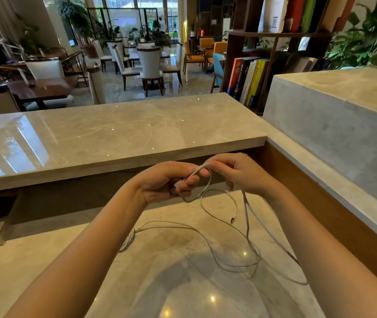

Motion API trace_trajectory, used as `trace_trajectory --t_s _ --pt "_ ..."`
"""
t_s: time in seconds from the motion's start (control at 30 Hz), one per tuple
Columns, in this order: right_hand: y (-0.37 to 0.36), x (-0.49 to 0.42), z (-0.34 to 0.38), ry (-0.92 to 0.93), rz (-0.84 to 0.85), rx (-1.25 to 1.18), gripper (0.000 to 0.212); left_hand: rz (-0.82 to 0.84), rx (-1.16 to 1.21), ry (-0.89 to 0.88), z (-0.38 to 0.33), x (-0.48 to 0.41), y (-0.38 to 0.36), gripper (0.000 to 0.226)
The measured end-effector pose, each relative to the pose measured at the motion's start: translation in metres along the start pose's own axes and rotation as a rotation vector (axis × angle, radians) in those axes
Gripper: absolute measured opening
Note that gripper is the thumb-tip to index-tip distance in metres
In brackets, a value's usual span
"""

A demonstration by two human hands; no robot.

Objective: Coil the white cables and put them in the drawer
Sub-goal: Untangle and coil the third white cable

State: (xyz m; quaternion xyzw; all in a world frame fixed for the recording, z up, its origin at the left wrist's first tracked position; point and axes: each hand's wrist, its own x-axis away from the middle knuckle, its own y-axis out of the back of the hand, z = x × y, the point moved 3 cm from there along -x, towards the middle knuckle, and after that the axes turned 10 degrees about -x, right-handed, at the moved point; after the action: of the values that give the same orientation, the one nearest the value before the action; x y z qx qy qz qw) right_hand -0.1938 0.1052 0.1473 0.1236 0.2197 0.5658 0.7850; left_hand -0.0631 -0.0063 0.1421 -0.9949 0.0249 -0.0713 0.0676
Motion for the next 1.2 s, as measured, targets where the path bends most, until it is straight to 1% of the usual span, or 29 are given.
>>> trace_trajectory --t_s 0.1,0.23,0.33,0.47,0.57,0.7,0.8,0.87,0.93,0.97,1.03,1.07,1.1,1.13,1.2 --pt "-0.003 0.001 -0.001 0.019 -0.065 -0.098 0.021 -0.121 -0.087 0.021 0.000 0.003 0.001 0.026" --pt "-0.006 0.001 -0.006 0.031 -0.170 -0.020 0.021 -0.278 -0.213 0.078 -0.002 0.009 0.004 0.031" --pt "-0.004 0.004 -0.010 0.018 -0.236 0.011 0.022 -0.344 -0.221 0.109 -0.004 0.015 0.005 0.032" --pt "-0.009 0.006 -0.012 0.035 -0.317 0.078 0.022 -0.338 -0.158 0.153 -0.002 0.019 0.002 0.035" --pt "-0.014 0.006 -0.008 0.056 -0.379 0.105 0.022 -0.320 -0.036 0.148 0.003 0.019 -0.002 0.028" --pt "-0.019 0.006 -0.007 0.088 -0.412 0.127 0.021 -0.354 0.062 0.156 0.015 0.016 -0.001 0.019" --pt "-0.023 0.007 -0.007 0.073 -0.422 0.060 0.020 -0.357 0.023 0.151 0.015 0.013 -0.002 0.013" --pt "-0.023 0.006 -0.005 0.052 -0.410 -0.023 0.020 -0.407 -0.045 0.126 0.014 0.011 -0.001 0.017" --pt "-0.022 0.005 -0.003 0.026 -0.367 -0.111 0.020 -0.549 -0.176 0.096 0.015 0.009 0.003 0.023" --pt "-0.022 0.005 -0.001 0.016 -0.333 -0.141 0.021 -0.651 -0.327 0.074 0.016 0.009 0.005 0.025" --pt "-0.023 0.006 0.003 -0.001 -0.262 -0.193 0.021 -0.837 -0.772 0.016 0.015 0.009 0.006 0.020" --pt "-0.023 0.006 0.005 -0.014 -0.233 -0.228 0.020 -0.893 -0.974 -0.023 0.013 0.009 0.003 0.014" --pt "-0.023 0.007 0.007 -0.028 -0.212 -0.255 0.019 -0.926 -1.105 -0.058 0.012 0.010 0.000 0.010" --pt "-0.023 0.007 0.007 -0.038 -0.194 -0.266 0.020 -0.948 -1.165 -0.083 0.012 0.010 -0.001 0.010" --pt "-0.023 0.007 0.005 -0.063 -0.149 -0.249 0.021 -0.985 -1.186 -0.122 0.014 0.010 0.001 0.012"
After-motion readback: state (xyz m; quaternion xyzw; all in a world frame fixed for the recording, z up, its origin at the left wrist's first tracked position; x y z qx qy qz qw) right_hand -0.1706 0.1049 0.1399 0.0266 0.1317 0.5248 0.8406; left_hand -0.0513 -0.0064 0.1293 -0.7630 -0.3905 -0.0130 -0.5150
